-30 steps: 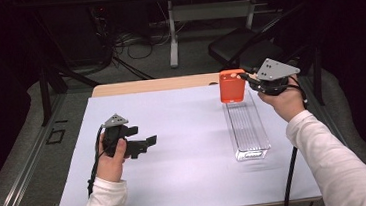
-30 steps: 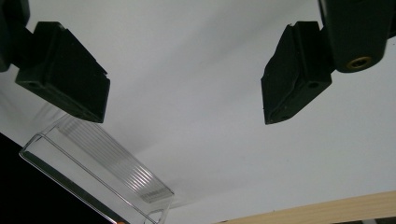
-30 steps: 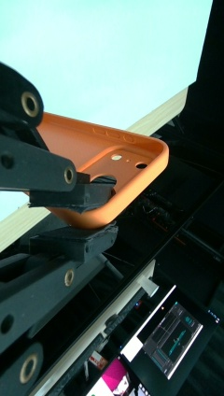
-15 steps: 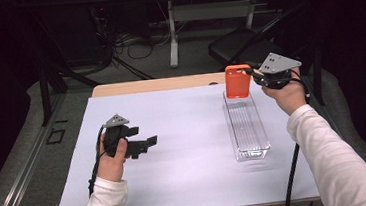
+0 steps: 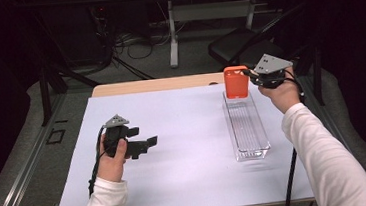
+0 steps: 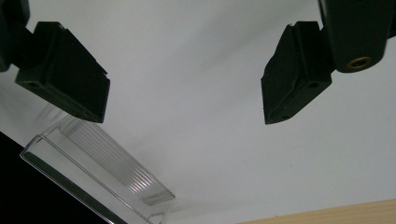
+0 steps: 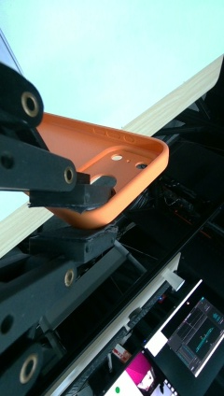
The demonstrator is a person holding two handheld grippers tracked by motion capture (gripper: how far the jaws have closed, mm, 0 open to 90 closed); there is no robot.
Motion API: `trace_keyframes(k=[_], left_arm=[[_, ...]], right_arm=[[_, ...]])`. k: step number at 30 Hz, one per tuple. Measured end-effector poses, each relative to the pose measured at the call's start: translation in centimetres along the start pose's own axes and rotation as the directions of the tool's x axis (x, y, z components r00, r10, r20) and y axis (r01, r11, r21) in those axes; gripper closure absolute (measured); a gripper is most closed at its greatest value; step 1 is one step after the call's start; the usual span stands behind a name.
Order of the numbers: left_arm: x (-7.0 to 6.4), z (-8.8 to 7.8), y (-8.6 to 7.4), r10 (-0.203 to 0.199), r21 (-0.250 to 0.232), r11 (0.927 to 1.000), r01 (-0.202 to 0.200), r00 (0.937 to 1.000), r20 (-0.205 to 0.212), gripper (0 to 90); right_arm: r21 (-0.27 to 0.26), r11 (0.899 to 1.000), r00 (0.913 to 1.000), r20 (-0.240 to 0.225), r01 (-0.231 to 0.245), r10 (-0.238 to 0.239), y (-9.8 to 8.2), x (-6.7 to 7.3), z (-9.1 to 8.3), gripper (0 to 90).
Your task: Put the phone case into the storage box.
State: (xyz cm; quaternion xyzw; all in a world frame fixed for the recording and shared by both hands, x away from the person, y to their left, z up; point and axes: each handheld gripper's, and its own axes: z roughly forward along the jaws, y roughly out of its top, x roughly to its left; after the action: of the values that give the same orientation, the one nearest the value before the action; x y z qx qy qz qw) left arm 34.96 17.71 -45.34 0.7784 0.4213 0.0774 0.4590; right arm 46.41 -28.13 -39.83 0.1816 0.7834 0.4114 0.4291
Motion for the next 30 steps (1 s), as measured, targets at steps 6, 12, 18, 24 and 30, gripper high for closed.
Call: trace_keyframes(k=[6,12,18,24,30], left_arm=[[0.0,-0.1,0.0,0.0,-0.007,1.0,0.0,0.9999,0.011,15.6],[0.2,-0.2,0.0,-0.009,-0.01,0.9999,0.009,0.9999,0.01,15.6],[0.2,-0.1,0.0,-0.006,-0.01,0.9999,0.006,0.9999,0.01,15.6],[0.2,-0.1,0.0,-0.002,-0.01,1.0,0.003,0.9999,0.01,15.7],[0.2,0.1,0.0,0.0,-0.006,1.0,0.0,1.0,0.009,15.6]], right_arm=[[0.009,1.0,0.9998,-0.001,0.018,-0.017,-1.0,0.3,1.0,79.8],[0.021,0.998,0.9984,0.002,0.057,-0.057,-1.9,0.7,1.8,79.9],[0.02,0.999,0.999,0.02,0.04,-0.04,-2.9,0.8,2.3,79.9],[0.046,0.995,0.9953,0.027,0.092,-0.093,-3.4,1.5,2.7,79.9],[0.039,0.994,0.9943,0.033,0.1,-0.102,-4.0,2.0,3.2,79.9]])
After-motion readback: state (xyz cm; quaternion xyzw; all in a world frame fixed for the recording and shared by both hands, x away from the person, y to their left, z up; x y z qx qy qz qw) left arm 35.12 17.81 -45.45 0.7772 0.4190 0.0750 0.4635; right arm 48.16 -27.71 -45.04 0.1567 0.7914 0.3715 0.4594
